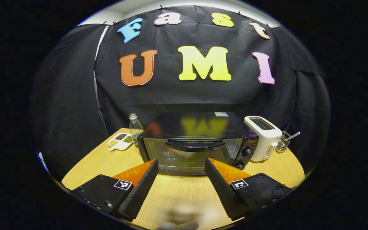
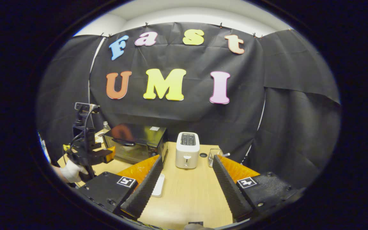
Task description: Open the electric oven with the left hand, put the food in, and close the electric oven.
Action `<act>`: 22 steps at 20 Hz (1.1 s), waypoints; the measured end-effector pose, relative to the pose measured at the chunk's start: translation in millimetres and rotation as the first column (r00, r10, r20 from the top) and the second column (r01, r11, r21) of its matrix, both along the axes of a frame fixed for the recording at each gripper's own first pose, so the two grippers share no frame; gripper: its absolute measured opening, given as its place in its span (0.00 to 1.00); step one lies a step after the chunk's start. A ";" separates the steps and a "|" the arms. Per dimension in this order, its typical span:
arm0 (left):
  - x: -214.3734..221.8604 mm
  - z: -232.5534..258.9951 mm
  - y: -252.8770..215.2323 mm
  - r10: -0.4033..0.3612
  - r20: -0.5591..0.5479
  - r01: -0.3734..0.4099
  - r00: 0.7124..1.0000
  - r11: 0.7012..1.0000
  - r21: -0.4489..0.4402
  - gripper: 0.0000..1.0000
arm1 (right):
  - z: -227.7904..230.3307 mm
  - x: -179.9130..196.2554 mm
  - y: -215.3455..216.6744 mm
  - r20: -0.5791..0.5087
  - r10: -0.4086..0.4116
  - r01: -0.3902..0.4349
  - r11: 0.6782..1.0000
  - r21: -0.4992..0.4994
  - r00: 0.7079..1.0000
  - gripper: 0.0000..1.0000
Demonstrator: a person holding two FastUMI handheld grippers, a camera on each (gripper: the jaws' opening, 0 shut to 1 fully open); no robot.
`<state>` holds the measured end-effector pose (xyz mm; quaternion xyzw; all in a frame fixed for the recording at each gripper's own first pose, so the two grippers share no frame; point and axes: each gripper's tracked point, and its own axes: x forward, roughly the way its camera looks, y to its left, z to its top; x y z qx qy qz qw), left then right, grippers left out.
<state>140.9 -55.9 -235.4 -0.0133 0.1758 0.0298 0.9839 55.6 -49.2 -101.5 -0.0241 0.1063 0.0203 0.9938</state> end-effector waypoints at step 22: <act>-172.3 248.4 72.8 -0.025 0.347 0.019 0.938 1.000 0.019 0.94 | 127.3 -66.2 71.1 0.276 -0.014 -0.009 0.997 0.080 0.961 1.00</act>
